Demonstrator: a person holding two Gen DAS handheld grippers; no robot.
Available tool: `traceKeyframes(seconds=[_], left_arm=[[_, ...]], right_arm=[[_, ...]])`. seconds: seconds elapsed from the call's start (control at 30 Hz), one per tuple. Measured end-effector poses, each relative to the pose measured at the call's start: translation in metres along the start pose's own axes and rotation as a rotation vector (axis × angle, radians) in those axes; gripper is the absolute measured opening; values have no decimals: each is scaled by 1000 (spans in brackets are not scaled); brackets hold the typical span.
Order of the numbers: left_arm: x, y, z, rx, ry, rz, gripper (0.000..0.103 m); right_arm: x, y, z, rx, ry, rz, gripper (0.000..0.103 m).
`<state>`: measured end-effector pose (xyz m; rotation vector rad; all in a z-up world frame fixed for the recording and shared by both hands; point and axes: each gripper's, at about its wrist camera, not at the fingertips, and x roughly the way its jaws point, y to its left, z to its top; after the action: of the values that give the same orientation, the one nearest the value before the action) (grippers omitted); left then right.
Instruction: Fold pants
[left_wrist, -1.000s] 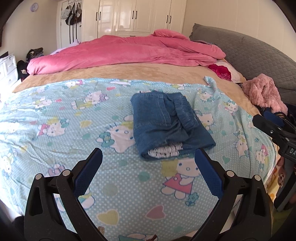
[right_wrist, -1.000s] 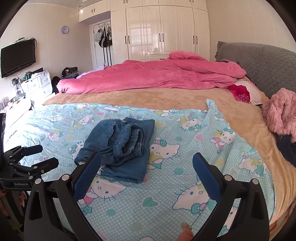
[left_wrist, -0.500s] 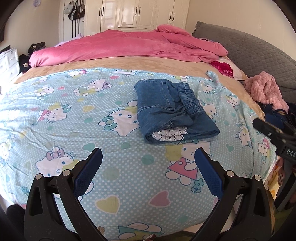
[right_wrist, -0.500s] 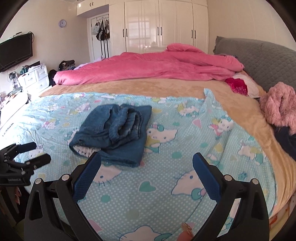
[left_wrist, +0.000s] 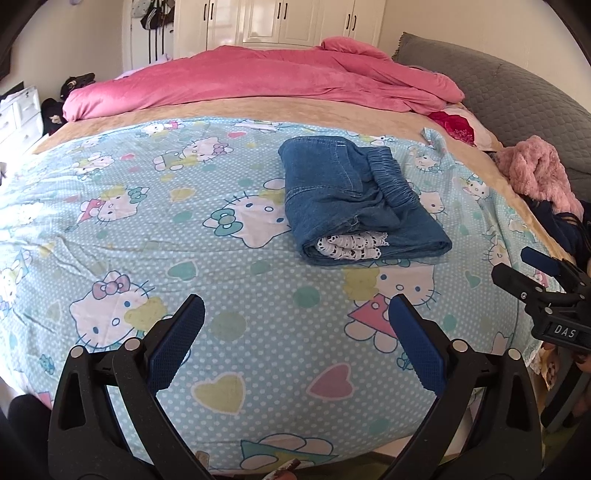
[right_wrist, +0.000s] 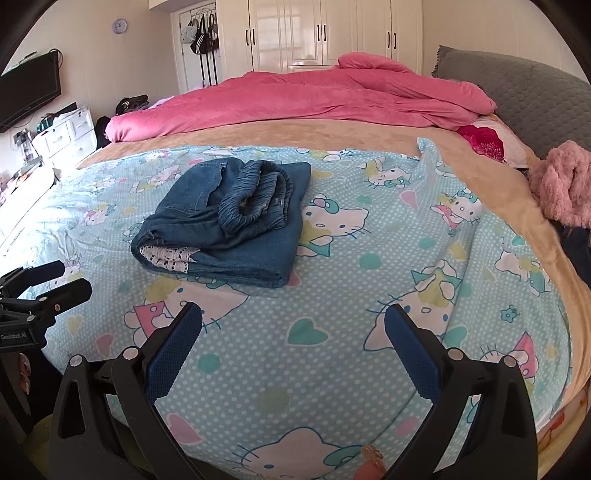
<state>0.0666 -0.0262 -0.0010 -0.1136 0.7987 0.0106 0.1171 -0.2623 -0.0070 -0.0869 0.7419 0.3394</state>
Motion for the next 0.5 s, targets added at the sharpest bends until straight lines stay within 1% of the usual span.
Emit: traceKeyframes(seconds=[0.5], left_arm=[[2,-1,-2,4,18,19,94]], right_arm=[[-2,-1,-1,0,0,1,99]])
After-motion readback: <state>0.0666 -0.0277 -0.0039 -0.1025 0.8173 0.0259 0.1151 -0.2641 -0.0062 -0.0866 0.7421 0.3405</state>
